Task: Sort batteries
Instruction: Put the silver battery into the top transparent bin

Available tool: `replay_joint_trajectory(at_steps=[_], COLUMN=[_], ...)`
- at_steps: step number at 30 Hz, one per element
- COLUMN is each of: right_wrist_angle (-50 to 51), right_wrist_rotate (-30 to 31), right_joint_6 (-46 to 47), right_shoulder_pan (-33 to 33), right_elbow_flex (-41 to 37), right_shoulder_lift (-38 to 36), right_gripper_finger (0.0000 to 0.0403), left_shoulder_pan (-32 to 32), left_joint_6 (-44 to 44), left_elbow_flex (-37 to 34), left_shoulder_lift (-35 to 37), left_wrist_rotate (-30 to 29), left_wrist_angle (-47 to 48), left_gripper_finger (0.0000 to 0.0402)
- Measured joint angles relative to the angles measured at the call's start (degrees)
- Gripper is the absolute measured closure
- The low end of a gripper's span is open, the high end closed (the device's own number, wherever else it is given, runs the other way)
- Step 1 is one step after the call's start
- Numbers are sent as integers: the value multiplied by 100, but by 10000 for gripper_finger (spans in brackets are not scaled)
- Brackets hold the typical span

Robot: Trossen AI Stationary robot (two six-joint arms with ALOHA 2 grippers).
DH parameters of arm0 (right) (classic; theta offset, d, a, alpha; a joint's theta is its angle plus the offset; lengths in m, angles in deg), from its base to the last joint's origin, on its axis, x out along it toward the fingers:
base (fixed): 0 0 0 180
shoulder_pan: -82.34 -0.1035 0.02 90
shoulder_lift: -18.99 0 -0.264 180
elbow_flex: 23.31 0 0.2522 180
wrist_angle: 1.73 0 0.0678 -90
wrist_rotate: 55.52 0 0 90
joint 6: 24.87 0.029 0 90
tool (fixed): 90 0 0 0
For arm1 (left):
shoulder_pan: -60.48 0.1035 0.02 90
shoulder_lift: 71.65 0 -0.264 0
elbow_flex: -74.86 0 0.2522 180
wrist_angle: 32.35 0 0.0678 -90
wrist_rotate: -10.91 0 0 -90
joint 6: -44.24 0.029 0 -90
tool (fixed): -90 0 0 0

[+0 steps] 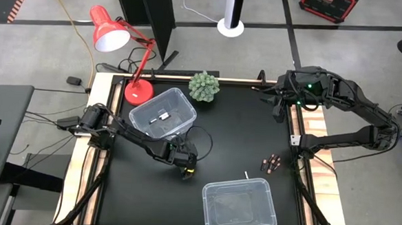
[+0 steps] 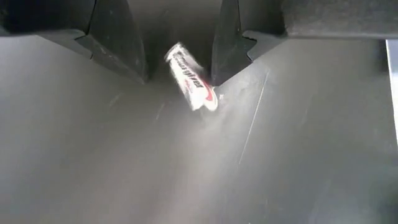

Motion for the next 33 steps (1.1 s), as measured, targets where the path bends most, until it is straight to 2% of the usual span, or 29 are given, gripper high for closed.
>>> replay_joint_trajectory(at_steps=[8,19,24,29,33], right_wrist_angle=[-15,-39,-37,-37,-37], right_wrist_rotate=[-9,-8,-7,-4,-2], right_joint_6=[-19,13,24,25,27], right_shoulder_pan=[-183,-297,-297,-297,-293], right_elbow_flex=[0,0,0,0,0], right_shoulder_lift=[0,0,0,0,0], right_gripper_finger=[245,245,245,245,245], left_shoulder_pan=[9,15,18,42,42], left_joint_6=[-77,1178,1288,1284,1274], left_elbow_flex=[0,-9,-9,7,15], left_shoulder_lift=[-95,-115,-115,-328,-489], left_wrist_rotate=[-52,-168,-163,150,187], left_wrist_angle=[-3,-370,-520,-621,-647], left_gripper_finger=[230,291,295,295,295])
